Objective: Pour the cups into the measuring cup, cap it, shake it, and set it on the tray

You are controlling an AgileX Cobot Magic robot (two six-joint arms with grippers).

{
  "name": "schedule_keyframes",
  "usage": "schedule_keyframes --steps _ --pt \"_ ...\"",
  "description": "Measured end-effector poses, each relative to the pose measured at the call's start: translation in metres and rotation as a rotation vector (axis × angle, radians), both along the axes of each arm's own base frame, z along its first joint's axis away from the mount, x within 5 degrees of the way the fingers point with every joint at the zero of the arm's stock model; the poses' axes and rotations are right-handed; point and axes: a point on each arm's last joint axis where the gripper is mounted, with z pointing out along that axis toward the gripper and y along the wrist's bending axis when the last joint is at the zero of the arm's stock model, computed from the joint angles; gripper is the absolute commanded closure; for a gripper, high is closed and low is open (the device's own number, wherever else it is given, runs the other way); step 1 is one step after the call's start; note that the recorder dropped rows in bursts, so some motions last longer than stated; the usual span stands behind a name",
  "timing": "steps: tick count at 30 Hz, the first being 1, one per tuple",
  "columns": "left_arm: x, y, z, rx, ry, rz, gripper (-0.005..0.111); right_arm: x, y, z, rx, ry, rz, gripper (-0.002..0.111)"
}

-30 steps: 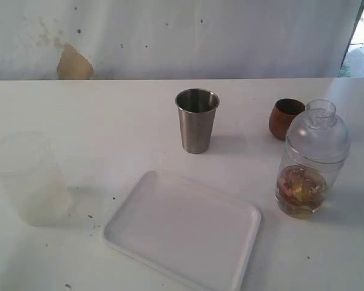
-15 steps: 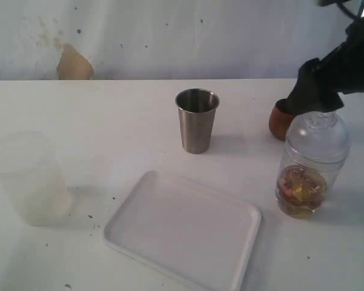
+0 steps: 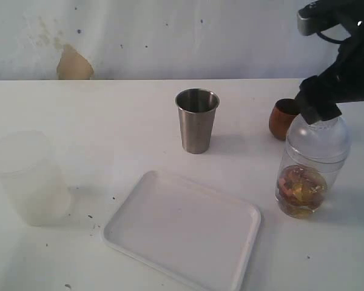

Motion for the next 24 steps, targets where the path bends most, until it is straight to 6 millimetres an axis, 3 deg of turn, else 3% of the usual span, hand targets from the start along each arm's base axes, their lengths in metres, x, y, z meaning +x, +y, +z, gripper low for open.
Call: schedule_keyframes --steps 13,24 --pt "0.0 0.0 0.0 0.0 0.0 0.0 0.107 -0.0003 -0.0002 -0.0049 -0.004 0.046 -0.01 0.07" --pt "0.0 0.0 0.0 0.0 0.0 0.0 0.107 -0.0039 0.0015 -0.0034 0.021 0.082 -0.018 0.074"
